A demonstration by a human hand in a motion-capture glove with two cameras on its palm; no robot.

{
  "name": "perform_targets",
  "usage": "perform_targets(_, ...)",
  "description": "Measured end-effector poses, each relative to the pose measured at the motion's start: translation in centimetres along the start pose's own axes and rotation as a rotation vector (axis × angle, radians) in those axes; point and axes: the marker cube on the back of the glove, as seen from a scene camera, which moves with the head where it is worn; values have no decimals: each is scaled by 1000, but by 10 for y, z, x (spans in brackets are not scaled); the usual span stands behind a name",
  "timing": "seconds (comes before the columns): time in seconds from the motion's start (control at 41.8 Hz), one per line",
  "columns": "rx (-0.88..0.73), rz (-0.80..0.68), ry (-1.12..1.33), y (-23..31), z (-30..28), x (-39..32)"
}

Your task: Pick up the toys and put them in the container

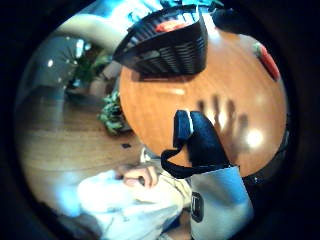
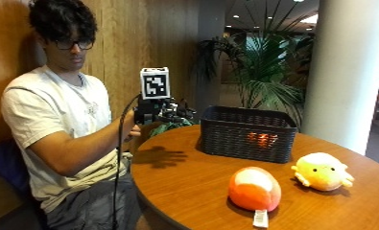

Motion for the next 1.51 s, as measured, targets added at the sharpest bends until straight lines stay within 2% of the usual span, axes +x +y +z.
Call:
perform_targets(0.168,-6,-32,127,-14,-1,24)
perform_targets(0.239,-5,12,40,-30,-8,26)
perform_targets(0.335,5,59,82,-55,-14,54)
perform_targets(0.455,12,178,34,-93,-20,94)
perform_targets(0.598,-1,236,101,-136,-15,168)
perform_targets(0.742,-98,387,-24,-169,-6,213)
perform_targets(0.886,-192,510,-10,-191,17,251)
perform_targets(1.125,-379,495,-160,-203,71,268)
perform_targets(1.293,-509,477,-181,-201,95,265)
perform_targets(1.412,-466,456,-154,-200,98,261)
perform_targets(1.508,-278,433,-154,-200,101,261)
